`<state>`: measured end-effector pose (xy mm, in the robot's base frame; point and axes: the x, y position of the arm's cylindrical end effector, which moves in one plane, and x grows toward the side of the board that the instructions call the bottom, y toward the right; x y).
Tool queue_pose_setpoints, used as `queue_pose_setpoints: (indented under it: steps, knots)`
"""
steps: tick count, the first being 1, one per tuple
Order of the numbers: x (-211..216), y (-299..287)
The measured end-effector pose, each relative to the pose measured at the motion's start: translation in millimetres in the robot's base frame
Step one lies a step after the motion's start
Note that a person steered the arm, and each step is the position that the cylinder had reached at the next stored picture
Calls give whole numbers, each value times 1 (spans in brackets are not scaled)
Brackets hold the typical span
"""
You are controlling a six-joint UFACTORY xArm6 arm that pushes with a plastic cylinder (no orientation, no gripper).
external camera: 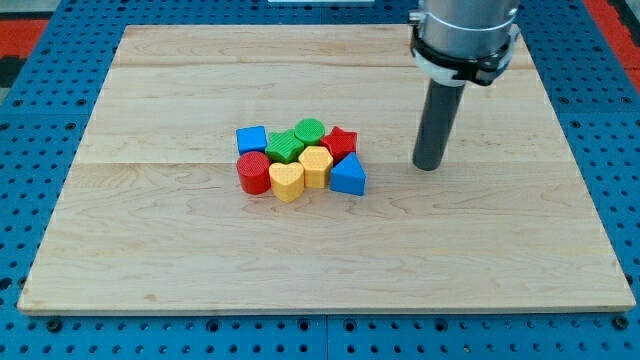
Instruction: Move the arm to the bottom right of the blue triangle
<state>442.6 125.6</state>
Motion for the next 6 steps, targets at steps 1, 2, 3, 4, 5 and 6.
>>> queue_pose_setpoints:
  steps: [1,2,3,4,5,6]
  knots:
    - [-5,9]
    - [-10,9]
    - [-3,27]
    - [19,33]
    - [32,27]
    - [34,26]
